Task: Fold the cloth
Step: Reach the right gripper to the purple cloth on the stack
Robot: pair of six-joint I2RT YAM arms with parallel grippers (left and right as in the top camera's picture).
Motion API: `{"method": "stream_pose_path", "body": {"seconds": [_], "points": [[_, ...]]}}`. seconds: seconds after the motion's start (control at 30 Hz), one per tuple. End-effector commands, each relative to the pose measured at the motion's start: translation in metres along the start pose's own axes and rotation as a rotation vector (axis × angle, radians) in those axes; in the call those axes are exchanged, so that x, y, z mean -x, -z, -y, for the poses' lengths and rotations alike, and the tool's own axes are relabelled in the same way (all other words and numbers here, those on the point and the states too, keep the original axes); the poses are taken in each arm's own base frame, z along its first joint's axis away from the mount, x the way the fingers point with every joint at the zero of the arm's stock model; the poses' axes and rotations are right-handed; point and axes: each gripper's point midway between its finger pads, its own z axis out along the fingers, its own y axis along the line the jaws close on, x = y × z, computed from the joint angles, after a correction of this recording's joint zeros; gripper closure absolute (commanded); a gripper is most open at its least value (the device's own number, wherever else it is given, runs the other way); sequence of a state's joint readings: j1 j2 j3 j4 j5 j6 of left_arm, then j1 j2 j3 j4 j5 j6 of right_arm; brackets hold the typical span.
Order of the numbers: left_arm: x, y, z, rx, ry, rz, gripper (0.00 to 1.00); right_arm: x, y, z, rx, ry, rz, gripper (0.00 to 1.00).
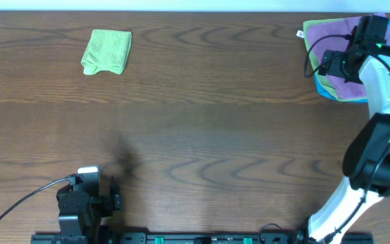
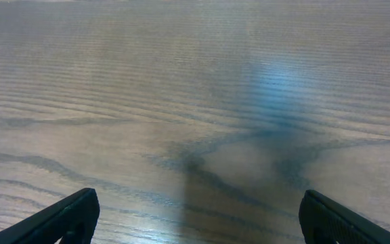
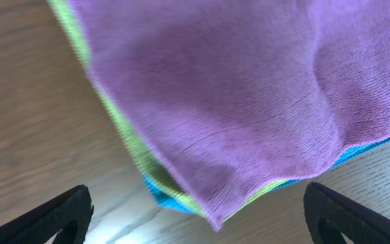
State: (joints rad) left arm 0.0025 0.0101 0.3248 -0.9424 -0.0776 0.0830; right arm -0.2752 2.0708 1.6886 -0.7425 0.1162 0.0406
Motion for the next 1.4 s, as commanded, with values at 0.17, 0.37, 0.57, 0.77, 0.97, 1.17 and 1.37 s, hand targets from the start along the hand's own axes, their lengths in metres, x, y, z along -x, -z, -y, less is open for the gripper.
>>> {"method": "stream_pose_path", "body": {"seconds": [0.17, 0.37, 0.57, 0.77, 0.97, 1.17, 1.37], "points": [[-0.016, -0.001, 0.003, -0.014, -0.036, -0.057, 0.05, -0.005, -0.023, 0.002, 0.055, 0.007, -0.033, 0.01], [-0.016, -0.001, 0.003, -0.014, -0.037, -0.057, 0.05, -0.01, -0.035, -0.004, 0.084, 0.032, -0.049, 0.01], [-0.016, -0.001, 0.003, -0.014, -0.036, -0.057, 0.05, -0.011, -0.046, -0.005, 0.084, 0.031, -0.051, 0.05], [-0.016, -0.001, 0.003, -0.014, -0.036, -0.057, 0.04, -0.016, -0.058, -0.006, 0.084, 0.031, -0.066, 0.08], [-0.016, -0.001, 0.003, -0.014, -0.036, -0.057, 0.05, -0.019, -0.069, -0.007, 0.084, 0.032, -0.074, 0.16], [-0.016, -0.001, 0.003, -0.014, -0.036, -0.057, 0.05, -0.015, -0.071, -0.007, 0.084, 0.031, -0.059, 0.25], [-0.016, -0.001, 0.003, -0.014, -0.036, -0.057, 0.05, -0.017, -0.07, -0.007, 0.084, 0.032, -0.067, 0.2]]}}
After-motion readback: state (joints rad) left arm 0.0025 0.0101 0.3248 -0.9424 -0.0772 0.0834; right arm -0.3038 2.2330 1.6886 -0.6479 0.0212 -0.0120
